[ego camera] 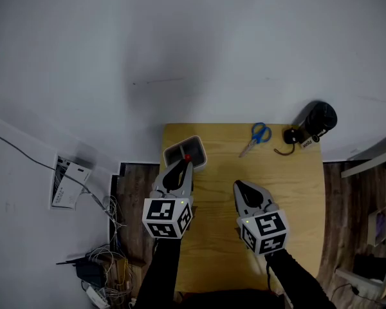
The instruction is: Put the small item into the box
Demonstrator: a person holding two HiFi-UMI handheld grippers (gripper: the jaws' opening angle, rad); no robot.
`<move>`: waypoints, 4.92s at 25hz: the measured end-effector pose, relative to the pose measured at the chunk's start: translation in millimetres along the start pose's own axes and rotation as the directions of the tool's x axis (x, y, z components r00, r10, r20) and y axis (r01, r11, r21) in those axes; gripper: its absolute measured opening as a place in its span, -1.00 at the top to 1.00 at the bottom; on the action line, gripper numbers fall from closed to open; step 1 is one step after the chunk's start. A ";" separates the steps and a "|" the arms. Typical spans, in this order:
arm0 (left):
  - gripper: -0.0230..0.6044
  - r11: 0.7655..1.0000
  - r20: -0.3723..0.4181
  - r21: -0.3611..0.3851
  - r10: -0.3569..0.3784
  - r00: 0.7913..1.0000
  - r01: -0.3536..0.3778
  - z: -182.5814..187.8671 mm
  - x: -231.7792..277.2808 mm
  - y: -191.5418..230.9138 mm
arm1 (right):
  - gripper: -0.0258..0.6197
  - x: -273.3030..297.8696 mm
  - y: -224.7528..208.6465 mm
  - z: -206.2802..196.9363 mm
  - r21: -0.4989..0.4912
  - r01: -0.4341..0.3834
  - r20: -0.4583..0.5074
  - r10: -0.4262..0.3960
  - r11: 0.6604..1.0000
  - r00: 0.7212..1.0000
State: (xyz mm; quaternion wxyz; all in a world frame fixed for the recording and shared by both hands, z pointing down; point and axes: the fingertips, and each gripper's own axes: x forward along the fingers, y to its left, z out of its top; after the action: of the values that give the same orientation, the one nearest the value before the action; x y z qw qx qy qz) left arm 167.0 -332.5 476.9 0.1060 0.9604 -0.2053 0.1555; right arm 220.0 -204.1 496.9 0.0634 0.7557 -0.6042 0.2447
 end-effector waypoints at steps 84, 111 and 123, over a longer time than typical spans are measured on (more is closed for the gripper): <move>0.91 0.987 -0.063 0.163 0.008 0.998 0.003 8.8 -12.7 -16.6 | 0.90 12.5 28.3 31.1 -0.029 -0.057 0.047 0.058 0.998 0.997; 0.92 0.992 0.027 0.125 -0.027 0.999 0.023 16.1 -126.1 -25.9 | 0.90 -62.5 81.9 49.7 -0.056 0.006 0.129 0.002 0.998 0.992; 0.92 0.996 0.056 0.086 -0.015 0.998 0.010 2.9 -183.4 -15.5 | 0.90 -94.3 118.2 41.4 -0.092 -0.004 0.140 0.016 0.996 0.990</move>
State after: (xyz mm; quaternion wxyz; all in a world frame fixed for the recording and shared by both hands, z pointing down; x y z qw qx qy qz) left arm 15.4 -253.3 409.3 0.0598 0.9693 -0.1955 0.1364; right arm 106.3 -168.1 395.1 0.0541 0.7643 -0.6215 0.1634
